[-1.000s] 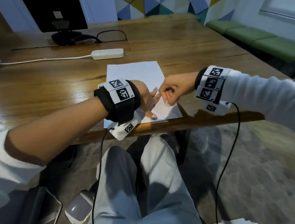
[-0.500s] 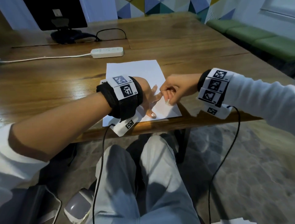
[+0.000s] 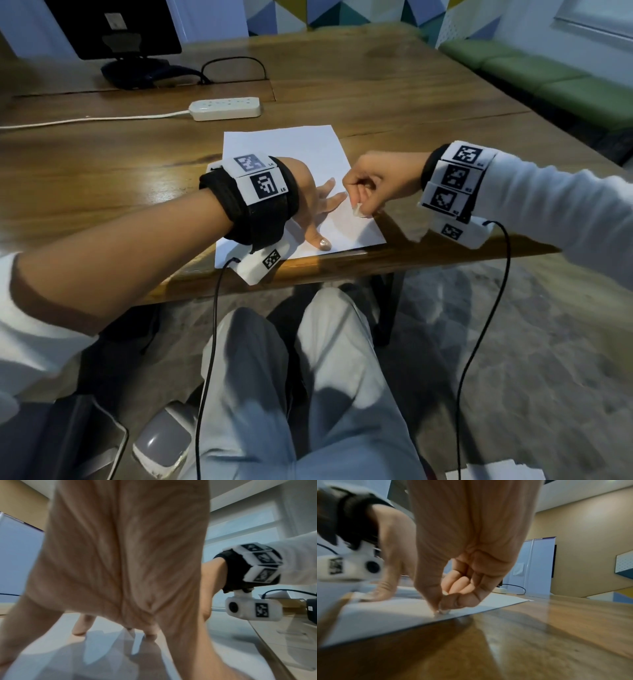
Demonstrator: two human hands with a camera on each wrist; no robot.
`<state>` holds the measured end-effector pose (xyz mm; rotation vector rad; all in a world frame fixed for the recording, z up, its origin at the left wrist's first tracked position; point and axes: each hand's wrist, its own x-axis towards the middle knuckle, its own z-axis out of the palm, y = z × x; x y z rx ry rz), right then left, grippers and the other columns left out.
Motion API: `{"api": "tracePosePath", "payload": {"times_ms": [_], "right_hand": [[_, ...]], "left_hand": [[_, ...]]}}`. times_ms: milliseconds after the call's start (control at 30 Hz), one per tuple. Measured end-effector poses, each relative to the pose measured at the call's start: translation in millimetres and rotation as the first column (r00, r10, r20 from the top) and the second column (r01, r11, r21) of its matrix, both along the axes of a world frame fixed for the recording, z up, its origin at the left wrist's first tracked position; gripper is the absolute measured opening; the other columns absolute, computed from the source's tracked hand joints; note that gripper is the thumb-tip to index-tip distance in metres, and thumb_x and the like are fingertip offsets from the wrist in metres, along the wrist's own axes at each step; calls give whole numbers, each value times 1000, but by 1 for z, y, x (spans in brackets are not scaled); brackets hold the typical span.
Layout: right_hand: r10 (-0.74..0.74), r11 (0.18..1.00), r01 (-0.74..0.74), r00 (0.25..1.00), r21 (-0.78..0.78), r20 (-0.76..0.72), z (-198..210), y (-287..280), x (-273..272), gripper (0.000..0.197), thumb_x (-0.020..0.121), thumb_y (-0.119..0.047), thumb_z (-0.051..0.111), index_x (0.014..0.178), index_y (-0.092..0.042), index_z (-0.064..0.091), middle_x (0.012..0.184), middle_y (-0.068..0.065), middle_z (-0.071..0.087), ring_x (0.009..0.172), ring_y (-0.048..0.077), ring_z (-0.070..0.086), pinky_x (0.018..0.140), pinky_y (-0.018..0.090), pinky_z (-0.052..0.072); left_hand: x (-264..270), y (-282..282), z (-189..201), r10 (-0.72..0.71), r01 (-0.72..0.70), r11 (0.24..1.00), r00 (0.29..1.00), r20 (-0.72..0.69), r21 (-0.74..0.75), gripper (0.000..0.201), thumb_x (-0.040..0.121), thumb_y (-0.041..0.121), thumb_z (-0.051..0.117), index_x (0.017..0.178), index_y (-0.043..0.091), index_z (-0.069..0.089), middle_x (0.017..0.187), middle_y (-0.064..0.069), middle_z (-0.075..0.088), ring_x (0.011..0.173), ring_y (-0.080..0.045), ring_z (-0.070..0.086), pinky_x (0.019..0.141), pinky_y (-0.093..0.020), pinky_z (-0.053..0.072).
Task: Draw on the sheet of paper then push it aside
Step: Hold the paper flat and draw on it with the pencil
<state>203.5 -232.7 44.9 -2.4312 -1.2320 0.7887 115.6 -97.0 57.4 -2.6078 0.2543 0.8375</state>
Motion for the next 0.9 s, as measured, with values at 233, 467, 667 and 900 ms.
{"api": "tracePosePath", "payload": {"times_ms": [233,467,667,900], "right_hand": [[15,1000,-15,1000,4,-23,0,8,-5,8,79,-2,70,79,-6,64,67,0,63,57,4,59,58,16,50],[5,999,-10,992,-33,-127,-3,11,-15,7,79,-3,69,83,-3,63,74,9,65,61,10,61,57,15,51],[-26,1000,27,993,9,-115,-3,14,-21,8,80,0,68,79,-6,62,68,4,62,55,4,58,56,14,49],[-6,999,4,997,-34,-83,-3,8,-26,13,80,-7,71,74,-14,61,66,0,61,60,12,56,59,21,47]], "left_hand": [[3,-1,3,-44,46,999,994,-97,20,92,93,55,43,148,19,-21,155,-10,-24,145,-33,7,114,-45,16],[-1,-4,8,0,-1,1000,994,-111,-1,81,96,46,42,150,17,-11,158,-5,-17,145,-26,-1,113,-35,13],[3,2,7,7,-5,1000,995,-95,22,87,92,52,47,152,18,-8,158,-9,-12,145,-31,6,114,-42,17],[-3,2,7,-2,2,1000,1000,-8,-27,83,92,42,54,152,16,3,158,-14,-1,144,-30,15,110,-31,17]]}}
